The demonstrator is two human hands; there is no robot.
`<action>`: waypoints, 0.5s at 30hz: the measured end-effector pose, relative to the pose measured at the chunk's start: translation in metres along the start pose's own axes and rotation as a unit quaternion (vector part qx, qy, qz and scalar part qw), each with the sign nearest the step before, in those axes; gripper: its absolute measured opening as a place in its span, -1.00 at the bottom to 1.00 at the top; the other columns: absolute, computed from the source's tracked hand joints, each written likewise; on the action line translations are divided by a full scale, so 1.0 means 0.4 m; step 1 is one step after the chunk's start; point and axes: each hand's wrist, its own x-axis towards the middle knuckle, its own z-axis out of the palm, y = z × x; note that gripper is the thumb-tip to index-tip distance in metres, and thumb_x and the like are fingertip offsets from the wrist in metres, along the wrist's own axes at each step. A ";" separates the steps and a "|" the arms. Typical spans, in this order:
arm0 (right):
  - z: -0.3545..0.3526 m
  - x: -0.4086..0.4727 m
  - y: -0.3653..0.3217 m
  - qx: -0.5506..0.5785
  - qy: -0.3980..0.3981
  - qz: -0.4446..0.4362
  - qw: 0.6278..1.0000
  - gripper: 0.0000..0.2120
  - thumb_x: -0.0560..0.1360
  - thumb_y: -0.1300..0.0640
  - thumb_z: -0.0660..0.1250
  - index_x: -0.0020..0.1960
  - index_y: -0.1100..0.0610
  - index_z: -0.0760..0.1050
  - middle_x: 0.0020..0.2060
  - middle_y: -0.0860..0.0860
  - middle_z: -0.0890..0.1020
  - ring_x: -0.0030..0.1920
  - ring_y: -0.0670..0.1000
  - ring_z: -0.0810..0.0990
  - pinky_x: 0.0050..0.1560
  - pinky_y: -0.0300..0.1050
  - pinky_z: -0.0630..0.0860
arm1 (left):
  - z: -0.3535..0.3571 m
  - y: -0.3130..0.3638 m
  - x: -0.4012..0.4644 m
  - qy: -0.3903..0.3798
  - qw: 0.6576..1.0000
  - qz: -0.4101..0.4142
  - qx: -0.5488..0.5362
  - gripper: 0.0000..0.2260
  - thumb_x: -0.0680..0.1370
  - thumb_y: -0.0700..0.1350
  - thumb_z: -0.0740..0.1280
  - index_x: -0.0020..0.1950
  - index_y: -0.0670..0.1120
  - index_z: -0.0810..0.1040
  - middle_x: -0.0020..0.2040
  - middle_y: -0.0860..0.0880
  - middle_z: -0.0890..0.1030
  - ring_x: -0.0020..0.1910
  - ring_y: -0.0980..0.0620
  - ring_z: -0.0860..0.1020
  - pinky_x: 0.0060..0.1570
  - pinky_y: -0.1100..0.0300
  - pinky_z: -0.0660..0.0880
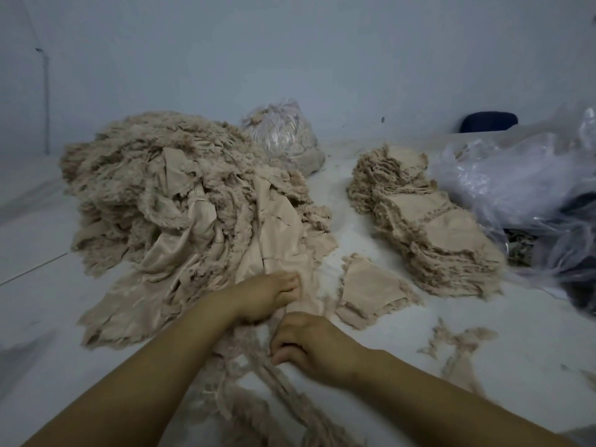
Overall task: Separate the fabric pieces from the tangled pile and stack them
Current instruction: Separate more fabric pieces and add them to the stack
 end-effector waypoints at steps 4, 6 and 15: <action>-0.003 -0.031 0.000 0.023 -0.016 -0.012 1.000 -0.83 0.55 0.19 0.33 -0.07 0.27 0.63 -0.11 0.13 0.62 -0.07 -0.02 0.50 0.00 -0.41 0.33 | 0.030 -0.042 0.020 0.047 0.997 -0.061 0.003 -0.71 0.66 -0.01 0.06 0.11 -0.19 0.44 0.24 -0.12 0.45 0.29 -0.02 0.33 0.33 0.07 0.21; -0.016 -0.037 0.001 0.050 -0.005 0.015 0.999 -0.81 0.55 0.09 0.33 -0.04 0.20 0.64 -0.08 0.07 0.62 -0.05 -0.06 0.51 0.03 -0.36 0.38 | 0.024 -0.041 0.021 0.085 0.993 -0.046 -0.075 -0.73 0.66 -0.05 0.08 0.16 -0.16 0.49 0.19 -0.04 0.50 0.18 0.06 0.39 0.31 0.14 0.21; -0.067 0.038 0.034 -0.077 -0.008 0.344 0.936 -0.55 0.50 -0.18 0.31 0.25 0.07 0.42 0.17 0.04 0.38 0.14 0.10 0.51 0.09 -0.06 0.46 | 0.029 0.023 -0.032 0.099 0.981 -0.136 -0.094 -0.78 0.46 0.13 0.38 -0.06 0.01 0.54 -0.20 0.11 0.51 -0.22 0.18 0.46 -0.24 0.28 0.34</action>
